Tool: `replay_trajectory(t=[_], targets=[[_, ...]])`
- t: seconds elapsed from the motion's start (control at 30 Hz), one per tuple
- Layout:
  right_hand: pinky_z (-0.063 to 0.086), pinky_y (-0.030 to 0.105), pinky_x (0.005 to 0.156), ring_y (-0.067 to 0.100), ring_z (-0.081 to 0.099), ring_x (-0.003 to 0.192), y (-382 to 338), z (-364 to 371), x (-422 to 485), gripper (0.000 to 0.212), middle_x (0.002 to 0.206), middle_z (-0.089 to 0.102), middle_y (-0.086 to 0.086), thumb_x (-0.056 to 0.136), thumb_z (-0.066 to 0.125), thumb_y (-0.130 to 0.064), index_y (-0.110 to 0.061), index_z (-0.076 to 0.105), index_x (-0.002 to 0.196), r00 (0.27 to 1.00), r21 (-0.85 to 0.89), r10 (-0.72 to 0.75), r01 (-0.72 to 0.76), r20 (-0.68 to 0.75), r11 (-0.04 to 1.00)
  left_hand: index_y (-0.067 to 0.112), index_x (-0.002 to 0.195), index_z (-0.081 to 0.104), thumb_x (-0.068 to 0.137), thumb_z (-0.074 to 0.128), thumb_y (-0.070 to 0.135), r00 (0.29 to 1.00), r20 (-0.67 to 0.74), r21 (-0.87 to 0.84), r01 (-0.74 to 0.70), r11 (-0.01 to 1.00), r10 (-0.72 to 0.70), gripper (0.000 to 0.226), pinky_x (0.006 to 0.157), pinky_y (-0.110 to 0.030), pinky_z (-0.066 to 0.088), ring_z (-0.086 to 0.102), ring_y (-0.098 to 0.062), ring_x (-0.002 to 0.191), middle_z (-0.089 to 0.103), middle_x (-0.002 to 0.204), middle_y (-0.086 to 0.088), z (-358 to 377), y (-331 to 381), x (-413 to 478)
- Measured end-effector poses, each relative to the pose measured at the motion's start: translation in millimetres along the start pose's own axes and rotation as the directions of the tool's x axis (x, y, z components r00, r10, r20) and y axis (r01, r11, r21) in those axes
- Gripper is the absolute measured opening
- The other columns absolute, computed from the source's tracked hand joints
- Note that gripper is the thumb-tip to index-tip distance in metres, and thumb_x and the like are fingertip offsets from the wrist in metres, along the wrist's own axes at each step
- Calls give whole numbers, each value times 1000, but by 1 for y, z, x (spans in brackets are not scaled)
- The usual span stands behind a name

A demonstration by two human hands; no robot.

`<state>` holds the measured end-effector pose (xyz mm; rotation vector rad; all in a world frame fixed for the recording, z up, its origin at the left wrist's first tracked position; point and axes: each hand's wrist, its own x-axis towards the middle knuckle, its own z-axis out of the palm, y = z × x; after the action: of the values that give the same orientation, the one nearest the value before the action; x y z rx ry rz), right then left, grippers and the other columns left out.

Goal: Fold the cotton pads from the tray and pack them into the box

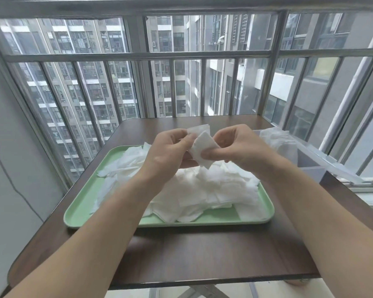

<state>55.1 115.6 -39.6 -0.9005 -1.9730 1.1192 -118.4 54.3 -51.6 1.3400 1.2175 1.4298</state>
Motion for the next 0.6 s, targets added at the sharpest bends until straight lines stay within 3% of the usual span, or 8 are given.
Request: replay_trajectory(t=[0.13, 0.27, 0.4, 0.6], targets=[[38, 17, 51, 9, 48, 56, 3, 3, 1, 24, 63, 59, 3, 69, 90, -10, -3, 68, 75, 996, -30, 14, -17, -92, 999, 11, 94, 71, 104, 51, 15, 999, 33, 31, 23, 999, -24, 23, 64, -27, 59, 76, -22, 81, 75, 84, -6, 1, 1, -1], [40, 16, 55, 8, 50, 59, 6, 5, 2, 33, 73, 61, -1, 67, 92, -20, -12, 64, 81, 985, -124, -26, 4, -170, 992, 12, 89, 70, 103, 52, 15, 998, 21, -30, 65, 997, -64, 23, 62, -26, 57, 74, -18, 74, 74, 78, -3, 0, 2, -1], [45, 14, 59, 11, 58, 68, 4, 7, -1, 31, 88, 70, 8, 71, 90, -21, -11, 66, 87, 981, -163, -98, 71, -166, 984, 13, 95, 71, 102, 53, 16, 993, 13, -167, 121, 979, -120, 19, 63, -29, 58, 73, -20, 69, 72, 76, -3, -2, 6, -1], [45, 22, 59, 14, 56, 63, 3, 8, 0, 25, 86, 69, 19, 75, 87, -14, -13, 62, 79, 980, -128, -133, 115, -146, 985, 13, 101, 72, 103, 52, 17, 987, -52, -260, 135, 956, -153, 21, 64, -31, 60, 72, -21, 70, 72, 83, -5, -5, 8, 1]])
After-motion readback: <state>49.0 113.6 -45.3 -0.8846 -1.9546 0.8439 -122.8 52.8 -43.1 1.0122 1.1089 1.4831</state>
